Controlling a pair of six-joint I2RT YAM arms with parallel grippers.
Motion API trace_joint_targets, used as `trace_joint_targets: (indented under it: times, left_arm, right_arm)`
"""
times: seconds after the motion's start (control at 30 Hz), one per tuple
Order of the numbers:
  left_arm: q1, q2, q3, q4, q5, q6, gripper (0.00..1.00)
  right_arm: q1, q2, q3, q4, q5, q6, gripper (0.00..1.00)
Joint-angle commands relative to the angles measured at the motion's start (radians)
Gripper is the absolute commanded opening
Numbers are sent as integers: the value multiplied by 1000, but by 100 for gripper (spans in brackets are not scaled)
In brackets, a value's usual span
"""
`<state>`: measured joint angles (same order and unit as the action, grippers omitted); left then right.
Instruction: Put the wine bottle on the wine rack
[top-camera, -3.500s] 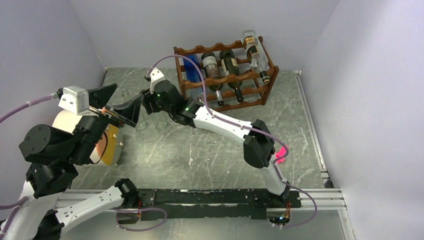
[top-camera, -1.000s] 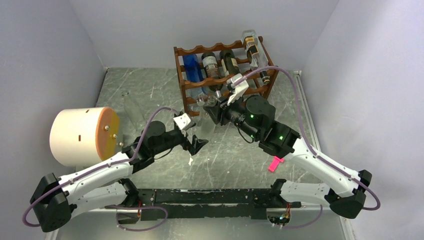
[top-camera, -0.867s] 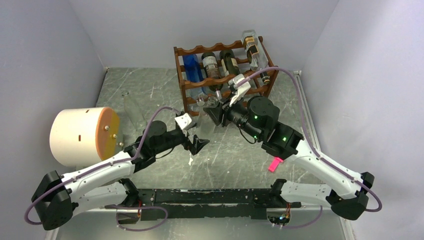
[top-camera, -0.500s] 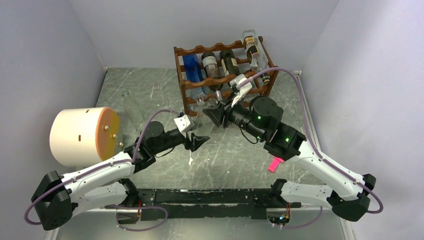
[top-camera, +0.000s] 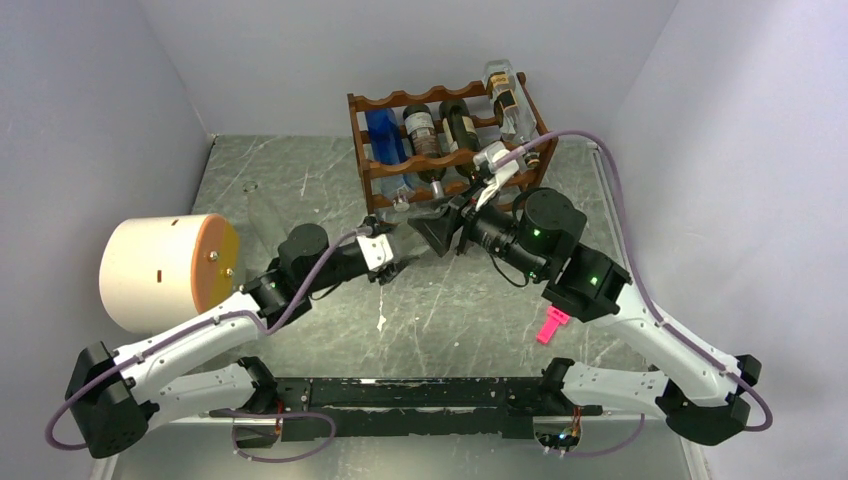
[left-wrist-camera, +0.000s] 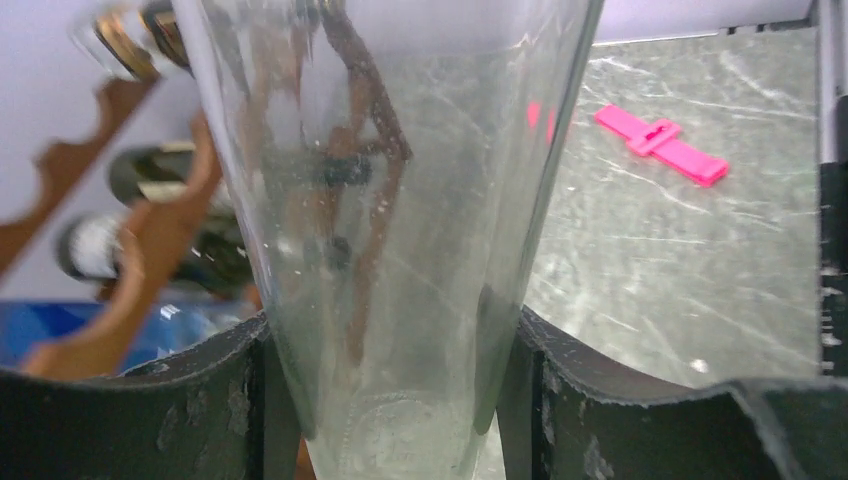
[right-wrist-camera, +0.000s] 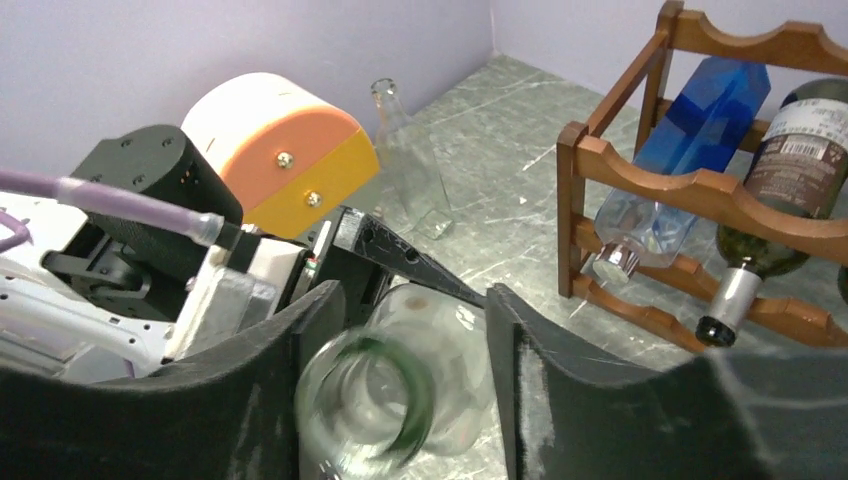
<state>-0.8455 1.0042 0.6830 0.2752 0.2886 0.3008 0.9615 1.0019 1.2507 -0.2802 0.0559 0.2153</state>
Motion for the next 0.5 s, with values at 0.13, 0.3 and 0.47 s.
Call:
trace_joint_targets:
  times: [0.13,0.3,0.47]
  left_arm:
    - [-10,27,214,-92,-41,427,7]
    - [-10,41,285,-144,-76,603,7]
    - [-10,84,393,-205,-159,752,7]
  right_arm:
    - [2,-25,133,-215,101,77,68]
    - [3,-21,252,-337,107,74,69]
    - [1,-11,341,-411,117,51,70]
